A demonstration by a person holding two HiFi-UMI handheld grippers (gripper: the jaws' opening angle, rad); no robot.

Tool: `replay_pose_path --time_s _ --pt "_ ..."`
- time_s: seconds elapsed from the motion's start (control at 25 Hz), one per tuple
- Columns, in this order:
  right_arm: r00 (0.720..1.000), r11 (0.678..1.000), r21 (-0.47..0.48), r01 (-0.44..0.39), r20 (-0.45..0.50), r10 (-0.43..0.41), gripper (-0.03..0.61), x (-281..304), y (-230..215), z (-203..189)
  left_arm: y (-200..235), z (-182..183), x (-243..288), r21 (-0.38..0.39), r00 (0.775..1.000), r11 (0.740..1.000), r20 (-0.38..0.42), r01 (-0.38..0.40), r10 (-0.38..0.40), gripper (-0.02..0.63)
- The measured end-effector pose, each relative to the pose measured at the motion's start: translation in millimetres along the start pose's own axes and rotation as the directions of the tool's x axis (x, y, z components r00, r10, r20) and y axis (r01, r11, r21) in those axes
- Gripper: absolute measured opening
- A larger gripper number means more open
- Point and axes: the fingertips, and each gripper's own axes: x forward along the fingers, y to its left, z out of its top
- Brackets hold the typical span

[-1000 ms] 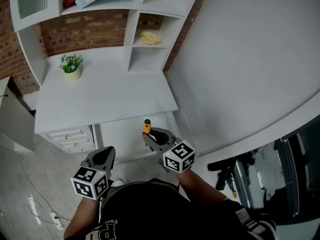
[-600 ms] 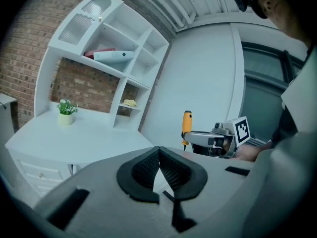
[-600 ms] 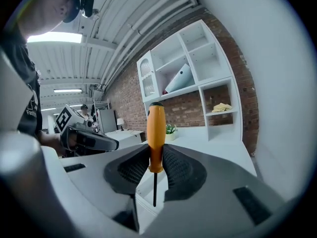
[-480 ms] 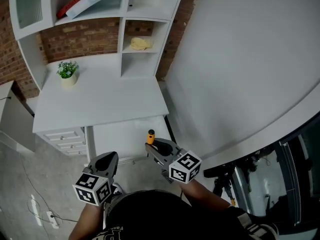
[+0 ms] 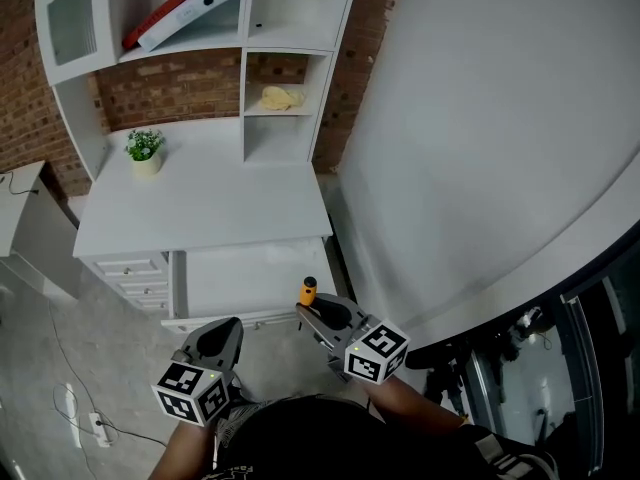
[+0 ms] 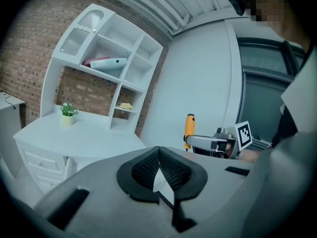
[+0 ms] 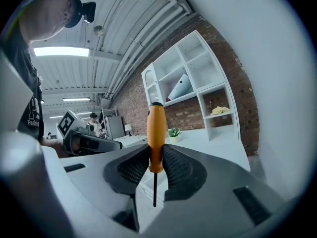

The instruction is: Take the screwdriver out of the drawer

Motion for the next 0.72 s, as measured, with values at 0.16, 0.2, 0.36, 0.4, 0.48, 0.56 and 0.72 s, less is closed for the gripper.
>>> replay_pose_path --time_s 0.16,0.2,0.36,0.4,0.48,0.56,0.72 --pt "1.000 1.000 0.008 -0.028 -0.010 0.028 0.083 -21 1 -6 -17 -8 -8 -0.012 0.999 0.999 0.014 -0.036 0.036 0.015" --pt "0.999 0.999 0.009 -0.035 -0.010 0.035 0.083 -25 1 -7 -22 -9 -10 -0.013 0.999 0.999 0.017 -0.043 0.044 0.015" --pt "0.998 0.998 0.012 -0.056 0.001 0.056 0.083 -35 4 -8 -31 -16 -16 -0.009 0.997 0.998 0.022 -0.068 0.068 0.015" --pt "0.998 0.998 0.012 -0.059 0.005 0.058 0.083 -36 4 -8 -32 -17 -17 -0.008 0.997 0.998 0.020 -0.070 0.070 0.015" --pt "0.998 0.998 0.014 -0.058 0.015 0.058 0.083 -37 7 -6 -32 -17 -18 -0.004 0.998 0.998 0.015 -0.068 0.068 0.015" --pt "0.998 0.999 0.018 -0.051 0.025 0.051 0.083 -37 8 -5 -31 -14 -20 0.002 0.998 0.998 0.015 -0.062 0.062 0.015" --pt "0.999 0.999 0.029 -0.026 0.040 0.025 0.083 -35 11 -1 -29 -3 -21 0.021 0.999 0.999 0.015 -0.038 0.038 0.015"
